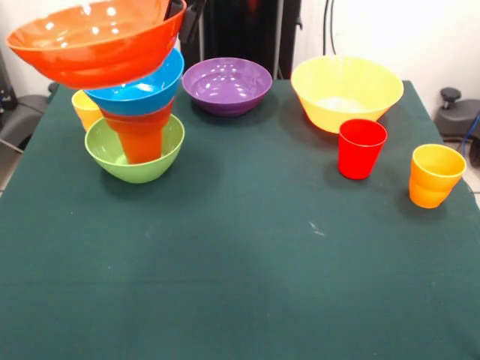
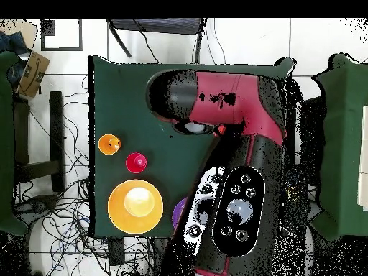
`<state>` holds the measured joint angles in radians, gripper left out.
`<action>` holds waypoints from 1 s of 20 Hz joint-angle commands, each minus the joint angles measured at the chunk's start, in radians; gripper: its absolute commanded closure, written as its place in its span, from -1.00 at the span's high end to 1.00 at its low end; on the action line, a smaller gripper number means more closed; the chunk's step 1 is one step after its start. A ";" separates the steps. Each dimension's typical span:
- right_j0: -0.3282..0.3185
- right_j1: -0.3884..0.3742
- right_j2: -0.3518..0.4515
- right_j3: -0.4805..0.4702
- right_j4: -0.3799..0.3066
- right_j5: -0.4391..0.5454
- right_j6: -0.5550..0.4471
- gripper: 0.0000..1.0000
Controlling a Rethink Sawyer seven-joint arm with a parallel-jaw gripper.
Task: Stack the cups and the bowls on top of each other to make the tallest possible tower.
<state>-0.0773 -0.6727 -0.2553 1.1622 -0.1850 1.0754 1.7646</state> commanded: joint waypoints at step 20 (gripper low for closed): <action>-0.040 0.049 0.130 0.238 -0.005 0.073 -0.046 -1.00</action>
<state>-0.1130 -0.6559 -0.2341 1.3044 -0.1850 1.0750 1.7646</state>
